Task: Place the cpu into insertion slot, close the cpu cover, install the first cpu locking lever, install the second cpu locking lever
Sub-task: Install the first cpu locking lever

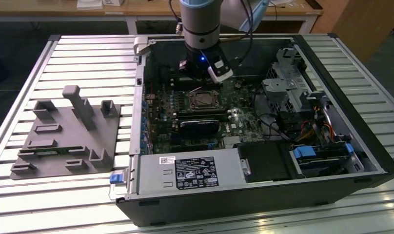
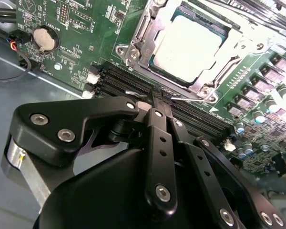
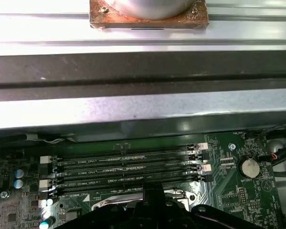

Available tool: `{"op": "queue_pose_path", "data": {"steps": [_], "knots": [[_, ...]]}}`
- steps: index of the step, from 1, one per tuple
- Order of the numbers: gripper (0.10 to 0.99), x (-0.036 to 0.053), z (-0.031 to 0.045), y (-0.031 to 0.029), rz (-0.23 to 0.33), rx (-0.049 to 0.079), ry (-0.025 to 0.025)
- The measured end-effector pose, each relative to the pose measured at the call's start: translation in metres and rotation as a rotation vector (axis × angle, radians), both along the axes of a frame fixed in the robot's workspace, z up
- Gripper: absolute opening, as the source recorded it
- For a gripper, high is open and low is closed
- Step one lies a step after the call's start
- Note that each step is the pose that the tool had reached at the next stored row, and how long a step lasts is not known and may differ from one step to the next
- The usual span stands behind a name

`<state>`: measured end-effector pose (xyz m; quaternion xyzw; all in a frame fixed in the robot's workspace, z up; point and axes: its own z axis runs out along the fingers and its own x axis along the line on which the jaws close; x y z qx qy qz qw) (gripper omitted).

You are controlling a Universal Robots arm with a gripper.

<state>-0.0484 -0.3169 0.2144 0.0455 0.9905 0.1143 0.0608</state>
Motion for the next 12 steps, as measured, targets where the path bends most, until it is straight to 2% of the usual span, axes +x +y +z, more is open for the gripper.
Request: {"op": "queue_pose_path", "data": {"steps": [2, 4, 9, 12], "knots": [[0.106, 0.0000, -0.0012, 0.0006, 0.000, -0.003, -0.0023], [0.106, 0.0000, -0.0014, 0.0006, 0.000, -0.008, -0.0024], [0.106, 0.0000, -0.0018, 0.0007, -0.002, -0.009, -0.0027], [0.106, -0.0002, -0.0031, 0.0007, -0.018, -0.011, -0.0084]]}}
